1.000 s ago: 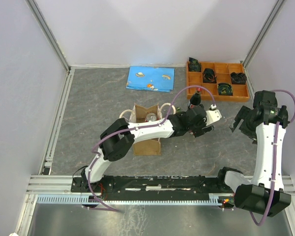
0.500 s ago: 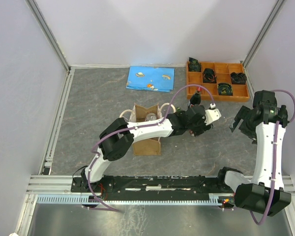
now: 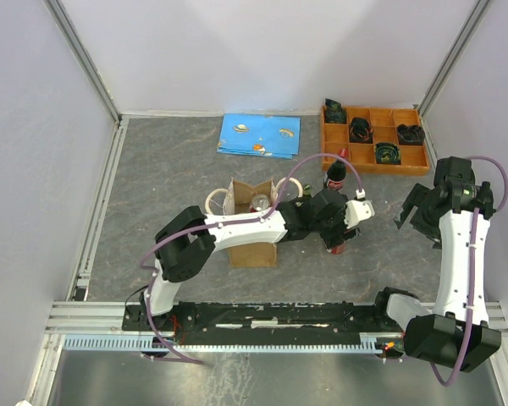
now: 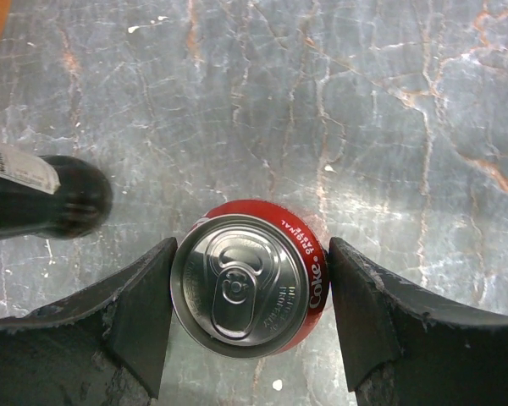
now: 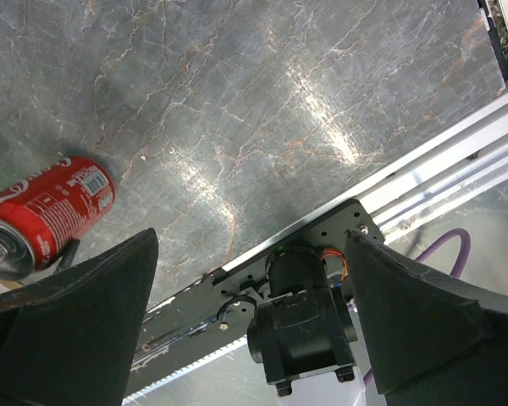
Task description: Place the beverage into the canvas bag
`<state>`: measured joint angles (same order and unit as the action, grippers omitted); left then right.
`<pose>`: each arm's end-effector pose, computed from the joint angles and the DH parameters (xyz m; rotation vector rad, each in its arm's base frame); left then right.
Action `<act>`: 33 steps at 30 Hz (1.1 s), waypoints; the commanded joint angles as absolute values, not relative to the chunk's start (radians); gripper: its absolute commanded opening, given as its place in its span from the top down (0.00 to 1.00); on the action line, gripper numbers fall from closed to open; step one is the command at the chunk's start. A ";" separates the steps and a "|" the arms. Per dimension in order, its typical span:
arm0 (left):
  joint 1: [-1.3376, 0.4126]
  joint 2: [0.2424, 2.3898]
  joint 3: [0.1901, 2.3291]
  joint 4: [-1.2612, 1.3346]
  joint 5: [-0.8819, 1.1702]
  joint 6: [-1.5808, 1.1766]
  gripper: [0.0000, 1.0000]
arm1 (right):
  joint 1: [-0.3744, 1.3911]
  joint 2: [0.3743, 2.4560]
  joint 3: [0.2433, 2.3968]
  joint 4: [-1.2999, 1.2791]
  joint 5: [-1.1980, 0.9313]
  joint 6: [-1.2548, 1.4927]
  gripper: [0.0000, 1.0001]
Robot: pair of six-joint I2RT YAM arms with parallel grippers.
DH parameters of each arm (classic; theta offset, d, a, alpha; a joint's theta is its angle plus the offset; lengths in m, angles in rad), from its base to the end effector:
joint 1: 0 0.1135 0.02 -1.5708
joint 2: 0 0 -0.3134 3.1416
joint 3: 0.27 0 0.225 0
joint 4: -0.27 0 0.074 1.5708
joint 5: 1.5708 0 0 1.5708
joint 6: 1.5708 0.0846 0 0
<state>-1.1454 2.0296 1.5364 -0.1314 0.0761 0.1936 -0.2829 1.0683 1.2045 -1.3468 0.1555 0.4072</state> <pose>0.2032 -0.4642 0.2521 1.4381 1.7460 -0.6069 0.1224 -0.0492 0.3296 0.9729 2.5908 -0.1839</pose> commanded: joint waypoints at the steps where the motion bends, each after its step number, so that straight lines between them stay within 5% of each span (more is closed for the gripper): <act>1: -1.195 1.985 1.479 -0.219 0.165 0.208 0.69 | -0.286 1.059 1.199 -1.323 0.149 0.419 0.01; 8: -1.234 1.983 1.451 -0.262 0.231 0.262 0.35 | -0.285 1.055 1.196 -1.324 0.150 0.417 0.01; 15: -1.236 2.016 1.496 -0.306 0.277 0.286 0.19 | -0.286 1.055 1.196 -1.325 0.149 0.418 0.01; 33: -1.238 2.026 1.591 -0.324 0.282 0.249 0.13 | -0.285 1.057 1.198 -1.324 0.149 0.419 0.01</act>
